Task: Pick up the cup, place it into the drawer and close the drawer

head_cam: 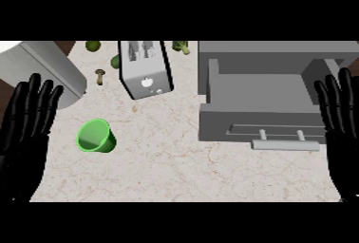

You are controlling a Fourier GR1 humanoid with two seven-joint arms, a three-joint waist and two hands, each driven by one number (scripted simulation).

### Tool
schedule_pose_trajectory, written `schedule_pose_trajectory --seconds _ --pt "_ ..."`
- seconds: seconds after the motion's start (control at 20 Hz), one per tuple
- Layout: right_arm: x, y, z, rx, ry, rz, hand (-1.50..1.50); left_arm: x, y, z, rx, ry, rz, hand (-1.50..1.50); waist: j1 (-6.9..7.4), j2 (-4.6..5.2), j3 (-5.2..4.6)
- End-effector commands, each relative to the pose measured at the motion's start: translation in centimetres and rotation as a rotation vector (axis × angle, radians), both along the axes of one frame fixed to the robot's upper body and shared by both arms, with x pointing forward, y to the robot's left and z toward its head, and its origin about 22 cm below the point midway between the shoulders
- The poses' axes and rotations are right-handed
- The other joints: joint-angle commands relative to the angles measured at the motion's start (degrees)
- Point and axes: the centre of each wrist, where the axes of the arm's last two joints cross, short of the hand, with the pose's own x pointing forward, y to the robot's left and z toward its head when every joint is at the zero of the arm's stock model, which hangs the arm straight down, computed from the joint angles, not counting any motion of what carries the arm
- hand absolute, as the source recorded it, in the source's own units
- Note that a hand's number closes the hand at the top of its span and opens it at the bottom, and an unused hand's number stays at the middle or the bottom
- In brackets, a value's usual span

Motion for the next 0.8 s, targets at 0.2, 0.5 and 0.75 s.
schedule_pose_trajectory --seconds 0.2,0.5,0.75 --pt "-0.5 -1.8 -0.3 0.042 0.02 0.039 -1.5 1.7 3.8 0.9 -0.042 -0.025 0.074 -1.5 -2.12 2.28 -2.18" --pt "-0.6 0.5 -2.6 0.071 0.148 0.137 -1.5 2.7 3.2 -4.2 -0.263 0.117 0.049 -1.5 -2.05 2.3 -2.2" --pt "-1.4 1.3 0.6 0.067 0.139 0.133 -1.5 2.6 2.9 -2.9 -0.255 0.122 0.055 -1.5 -1.95 2.22 -2.2"
